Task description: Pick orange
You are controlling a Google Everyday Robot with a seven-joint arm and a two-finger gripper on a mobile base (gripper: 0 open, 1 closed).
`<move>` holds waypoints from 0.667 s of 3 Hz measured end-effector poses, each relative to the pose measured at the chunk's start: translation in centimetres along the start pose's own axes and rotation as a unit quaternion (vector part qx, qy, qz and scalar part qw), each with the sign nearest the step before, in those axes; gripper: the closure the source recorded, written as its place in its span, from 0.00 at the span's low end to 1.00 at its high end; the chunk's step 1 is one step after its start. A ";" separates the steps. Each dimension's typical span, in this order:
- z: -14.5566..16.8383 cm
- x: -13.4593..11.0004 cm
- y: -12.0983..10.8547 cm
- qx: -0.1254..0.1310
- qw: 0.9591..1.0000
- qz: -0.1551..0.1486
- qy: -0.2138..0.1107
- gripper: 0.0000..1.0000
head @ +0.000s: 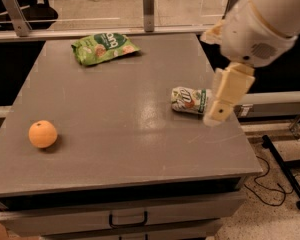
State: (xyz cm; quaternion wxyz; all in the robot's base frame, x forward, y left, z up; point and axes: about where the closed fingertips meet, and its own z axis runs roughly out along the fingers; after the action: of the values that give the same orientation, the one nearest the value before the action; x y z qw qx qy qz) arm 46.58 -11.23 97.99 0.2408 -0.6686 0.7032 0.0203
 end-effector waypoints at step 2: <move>1.9 -8.4 -0.1 -0.004 0.995 -0.066 -0.071 0.00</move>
Offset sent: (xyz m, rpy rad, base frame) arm 0.0061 0.0694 0.0112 0.0783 -0.0436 0.1333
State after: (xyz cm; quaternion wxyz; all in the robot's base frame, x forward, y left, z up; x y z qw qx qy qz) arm 47.20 -2.72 99.44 0.2884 -0.7116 0.6384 0.0543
